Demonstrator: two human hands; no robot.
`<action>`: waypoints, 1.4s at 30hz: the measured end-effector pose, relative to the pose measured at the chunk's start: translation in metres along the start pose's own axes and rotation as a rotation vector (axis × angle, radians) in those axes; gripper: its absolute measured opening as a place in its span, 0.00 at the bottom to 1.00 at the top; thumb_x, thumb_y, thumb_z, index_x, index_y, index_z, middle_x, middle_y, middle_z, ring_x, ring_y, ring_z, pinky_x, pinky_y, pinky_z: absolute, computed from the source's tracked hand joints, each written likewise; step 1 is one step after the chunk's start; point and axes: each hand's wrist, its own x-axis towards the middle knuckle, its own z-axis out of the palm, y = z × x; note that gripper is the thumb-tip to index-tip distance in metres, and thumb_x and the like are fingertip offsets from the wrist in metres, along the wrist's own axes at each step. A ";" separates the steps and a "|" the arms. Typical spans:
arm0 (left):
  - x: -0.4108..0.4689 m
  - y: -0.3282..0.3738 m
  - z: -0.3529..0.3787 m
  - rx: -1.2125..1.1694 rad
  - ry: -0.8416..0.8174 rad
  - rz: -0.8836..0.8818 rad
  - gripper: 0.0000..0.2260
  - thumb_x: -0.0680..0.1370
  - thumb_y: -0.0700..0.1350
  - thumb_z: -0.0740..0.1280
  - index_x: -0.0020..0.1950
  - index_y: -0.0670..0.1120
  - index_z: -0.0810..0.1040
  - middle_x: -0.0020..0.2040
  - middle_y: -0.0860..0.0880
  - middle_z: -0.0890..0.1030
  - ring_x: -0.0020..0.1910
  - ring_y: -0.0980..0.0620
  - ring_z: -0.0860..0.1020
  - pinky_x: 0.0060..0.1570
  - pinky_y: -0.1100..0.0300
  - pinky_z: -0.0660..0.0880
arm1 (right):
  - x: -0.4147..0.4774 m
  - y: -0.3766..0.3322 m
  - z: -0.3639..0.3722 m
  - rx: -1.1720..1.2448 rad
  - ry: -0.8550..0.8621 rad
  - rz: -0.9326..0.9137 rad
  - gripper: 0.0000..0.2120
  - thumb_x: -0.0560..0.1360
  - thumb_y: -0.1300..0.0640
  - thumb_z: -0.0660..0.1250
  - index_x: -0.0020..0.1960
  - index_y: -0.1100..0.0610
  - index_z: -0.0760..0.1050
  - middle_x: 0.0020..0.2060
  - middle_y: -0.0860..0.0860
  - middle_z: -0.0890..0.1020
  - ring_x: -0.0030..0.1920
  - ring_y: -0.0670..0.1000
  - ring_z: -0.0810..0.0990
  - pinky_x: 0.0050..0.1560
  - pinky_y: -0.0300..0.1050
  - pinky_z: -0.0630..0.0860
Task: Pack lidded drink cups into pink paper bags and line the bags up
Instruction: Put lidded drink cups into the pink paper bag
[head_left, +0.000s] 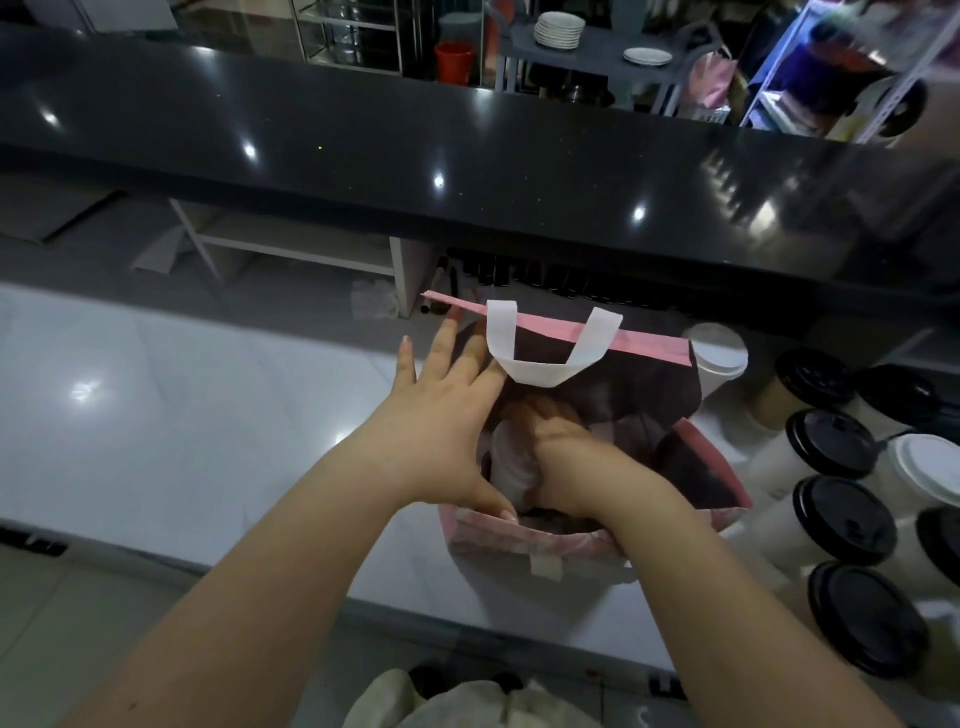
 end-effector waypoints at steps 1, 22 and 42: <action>0.001 -0.001 0.001 0.001 -0.005 -0.008 0.62 0.57 0.72 0.74 0.76 0.59 0.35 0.79 0.55 0.38 0.75 0.45 0.28 0.72 0.32 0.40 | -0.001 0.000 0.006 -0.010 0.007 -0.005 0.43 0.67 0.55 0.75 0.74 0.49 0.53 0.71 0.50 0.57 0.71 0.56 0.57 0.69 0.50 0.64; 0.046 -0.032 -0.002 -0.009 0.020 0.035 0.59 0.60 0.71 0.73 0.79 0.57 0.41 0.80 0.52 0.39 0.74 0.46 0.26 0.74 0.40 0.35 | 0.040 -0.001 0.009 -0.290 0.139 -0.041 0.37 0.76 0.38 0.61 0.78 0.46 0.47 0.76 0.54 0.51 0.74 0.62 0.52 0.72 0.62 0.55; 0.034 -0.030 -0.009 -0.006 0.236 0.022 0.37 0.73 0.66 0.64 0.78 0.54 0.58 0.77 0.51 0.61 0.78 0.46 0.52 0.74 0.44 0.55 | 0.028 0.004 -0.044 0.037 0.155 0.015 0.37 0.73 0.39 0.66 0.77 0.42 0.52 0.75 0.51 0.62 0.73 0.58 0.62 0.70 0.57 0.62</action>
